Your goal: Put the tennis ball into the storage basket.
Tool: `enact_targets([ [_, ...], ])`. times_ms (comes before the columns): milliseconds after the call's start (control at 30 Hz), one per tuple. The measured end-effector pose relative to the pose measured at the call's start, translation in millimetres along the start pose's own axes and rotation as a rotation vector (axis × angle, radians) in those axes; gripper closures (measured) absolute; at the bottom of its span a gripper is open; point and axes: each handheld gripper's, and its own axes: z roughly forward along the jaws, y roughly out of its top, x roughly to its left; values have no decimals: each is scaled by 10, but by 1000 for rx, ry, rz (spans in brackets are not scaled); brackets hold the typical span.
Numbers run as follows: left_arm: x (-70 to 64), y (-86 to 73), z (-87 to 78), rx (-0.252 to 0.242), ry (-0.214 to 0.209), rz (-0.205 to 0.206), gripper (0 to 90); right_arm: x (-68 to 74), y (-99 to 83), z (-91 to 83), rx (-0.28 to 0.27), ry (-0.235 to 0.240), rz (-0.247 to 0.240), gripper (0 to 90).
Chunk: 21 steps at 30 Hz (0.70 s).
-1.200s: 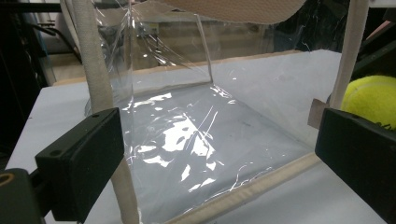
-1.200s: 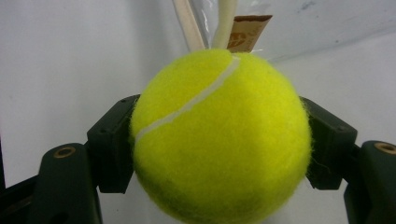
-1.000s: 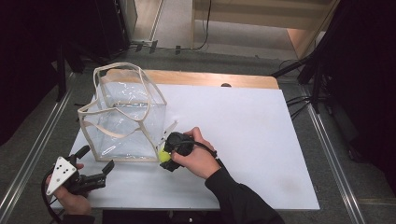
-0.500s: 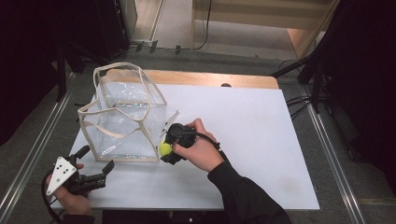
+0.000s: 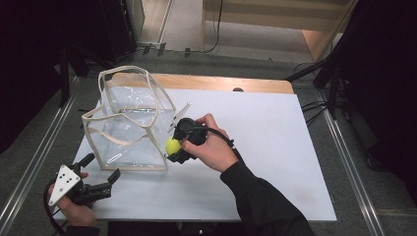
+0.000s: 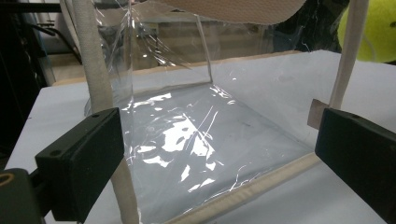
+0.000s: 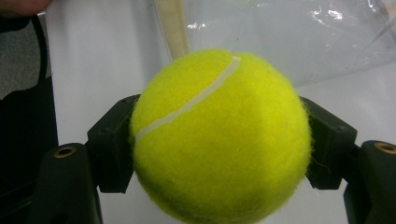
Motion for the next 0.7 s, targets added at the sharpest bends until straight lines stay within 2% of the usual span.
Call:
enact_targets([
  [33, 0, 0, 0, 0, 0, 0, 13, 3, 17, -17, -2, 6, 11, 237],
  [267, 1, 1, 0, 1, 1, -2, 13, -36, 122, -144, -4, 2, -5, 237],
  [700, 4, 0, 1, -1, -3, -3, 13, -55, 262, -245, 7, 9, -20, 238],
])
